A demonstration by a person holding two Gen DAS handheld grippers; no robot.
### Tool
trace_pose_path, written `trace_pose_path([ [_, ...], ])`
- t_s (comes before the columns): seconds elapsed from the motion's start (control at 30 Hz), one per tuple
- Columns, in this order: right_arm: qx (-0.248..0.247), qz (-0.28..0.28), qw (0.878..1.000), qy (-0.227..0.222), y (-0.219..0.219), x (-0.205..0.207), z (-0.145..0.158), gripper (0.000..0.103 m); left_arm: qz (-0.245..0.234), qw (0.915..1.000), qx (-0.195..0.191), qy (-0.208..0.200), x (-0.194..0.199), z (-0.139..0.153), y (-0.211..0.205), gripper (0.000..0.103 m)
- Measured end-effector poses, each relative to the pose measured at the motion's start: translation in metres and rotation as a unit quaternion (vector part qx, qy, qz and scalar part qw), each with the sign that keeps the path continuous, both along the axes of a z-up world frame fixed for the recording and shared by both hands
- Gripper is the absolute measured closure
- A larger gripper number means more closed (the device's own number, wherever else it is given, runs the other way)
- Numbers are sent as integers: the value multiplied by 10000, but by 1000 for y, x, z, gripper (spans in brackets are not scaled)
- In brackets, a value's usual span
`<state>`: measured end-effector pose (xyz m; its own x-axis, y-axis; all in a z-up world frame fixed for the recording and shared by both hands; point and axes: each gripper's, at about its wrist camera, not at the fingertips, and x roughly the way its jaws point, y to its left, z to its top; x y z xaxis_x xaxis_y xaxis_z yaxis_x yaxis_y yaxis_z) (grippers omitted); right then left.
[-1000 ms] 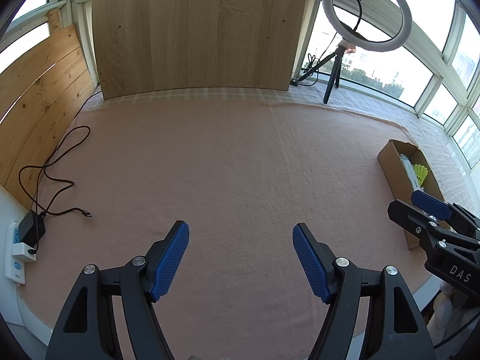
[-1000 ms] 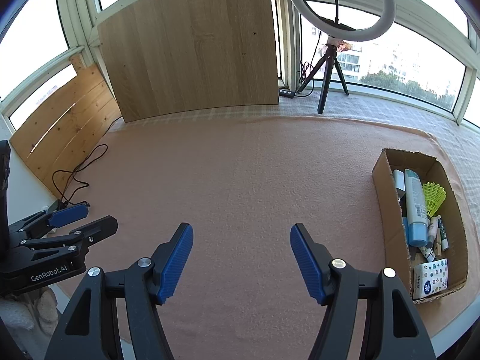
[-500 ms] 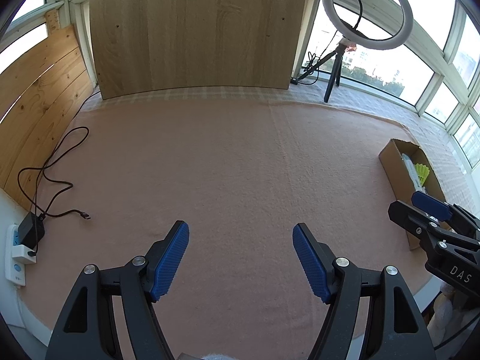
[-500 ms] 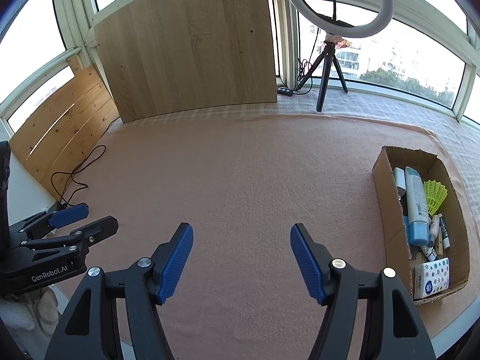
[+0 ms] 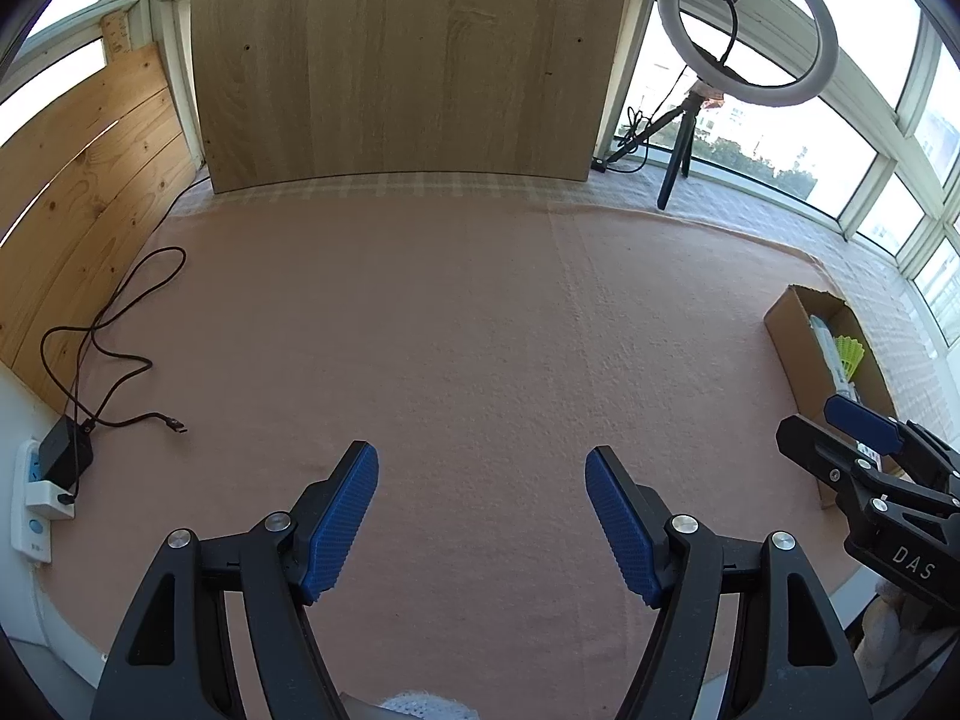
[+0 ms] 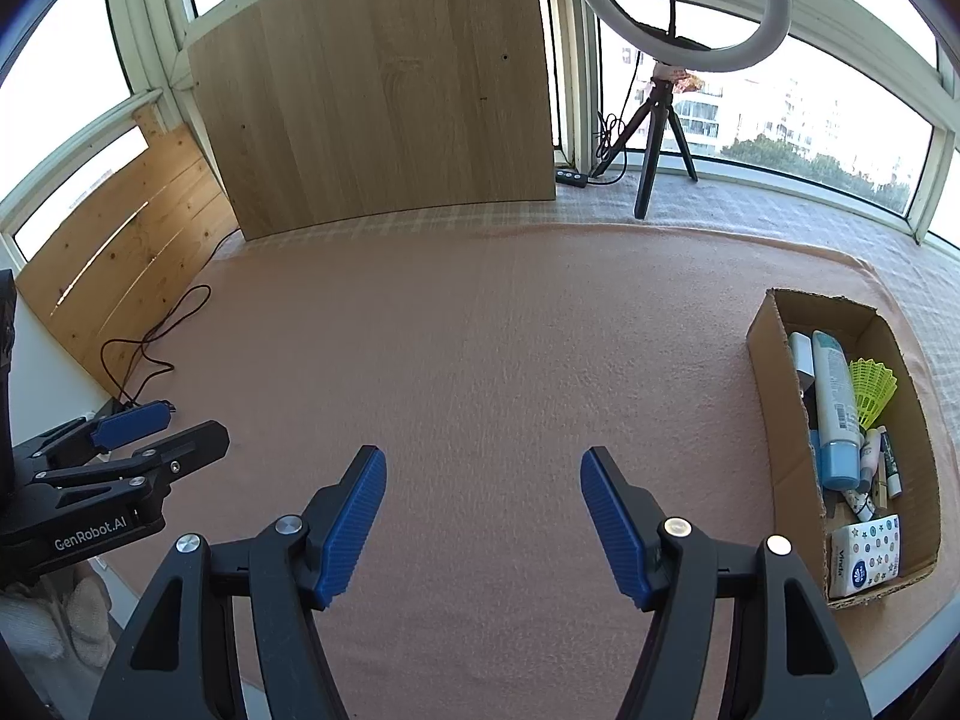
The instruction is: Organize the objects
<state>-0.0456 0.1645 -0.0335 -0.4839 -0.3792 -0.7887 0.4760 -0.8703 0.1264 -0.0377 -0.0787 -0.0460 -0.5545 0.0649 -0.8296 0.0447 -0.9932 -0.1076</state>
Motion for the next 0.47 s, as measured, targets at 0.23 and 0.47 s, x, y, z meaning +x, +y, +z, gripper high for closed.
trace_pose_path([
  [0.23, 25, 10, 10000, -20, 0, 1, -1, 39, -28, 10000, -10, 4, 0, 0, -1, 28],
  [0.47, 39, 4, 10000, -32, 0, 2, -3, 39, -65, 9999, -47, 71, 1, 1, 0, 28],
])
